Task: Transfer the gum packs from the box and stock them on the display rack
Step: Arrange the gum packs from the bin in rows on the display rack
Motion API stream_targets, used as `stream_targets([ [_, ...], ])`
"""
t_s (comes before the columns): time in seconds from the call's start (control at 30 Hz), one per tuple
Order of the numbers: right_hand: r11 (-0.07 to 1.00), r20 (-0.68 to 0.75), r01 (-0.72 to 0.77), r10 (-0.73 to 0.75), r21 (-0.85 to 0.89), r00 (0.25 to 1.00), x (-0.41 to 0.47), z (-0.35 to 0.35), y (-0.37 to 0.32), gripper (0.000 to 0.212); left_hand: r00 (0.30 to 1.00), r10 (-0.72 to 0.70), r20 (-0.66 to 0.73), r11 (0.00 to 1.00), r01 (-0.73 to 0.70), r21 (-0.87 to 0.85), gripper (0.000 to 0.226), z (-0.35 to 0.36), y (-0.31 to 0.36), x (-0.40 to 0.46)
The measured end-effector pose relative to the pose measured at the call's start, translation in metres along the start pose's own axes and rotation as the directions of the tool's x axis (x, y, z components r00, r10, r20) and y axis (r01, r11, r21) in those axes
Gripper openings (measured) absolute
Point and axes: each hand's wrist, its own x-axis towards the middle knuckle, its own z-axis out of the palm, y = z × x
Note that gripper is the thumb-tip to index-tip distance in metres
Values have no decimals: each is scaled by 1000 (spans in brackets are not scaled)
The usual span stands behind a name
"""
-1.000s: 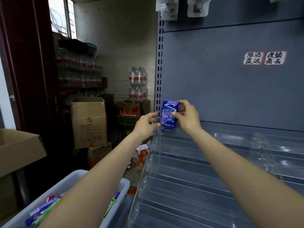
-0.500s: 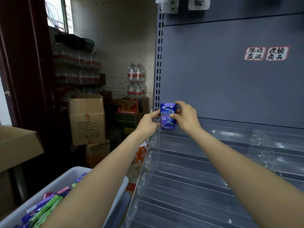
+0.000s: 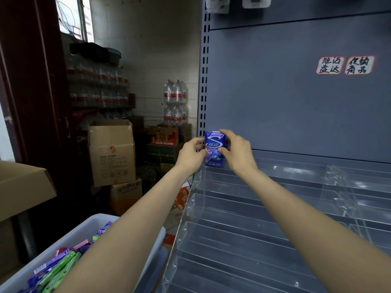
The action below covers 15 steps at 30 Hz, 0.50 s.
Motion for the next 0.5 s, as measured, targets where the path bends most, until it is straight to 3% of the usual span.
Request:
stream_targets([
  [0.33,999,53,-37,37,-2,998,-18,-25,-22,60,986,111,-124,969,-79,236,29,-8,23,-21],
  [0.5,990,32,-1,-3,139,999,-46,-37,-49,31,967,211,-143,947,-166,276,20,-35,39,-74],
])
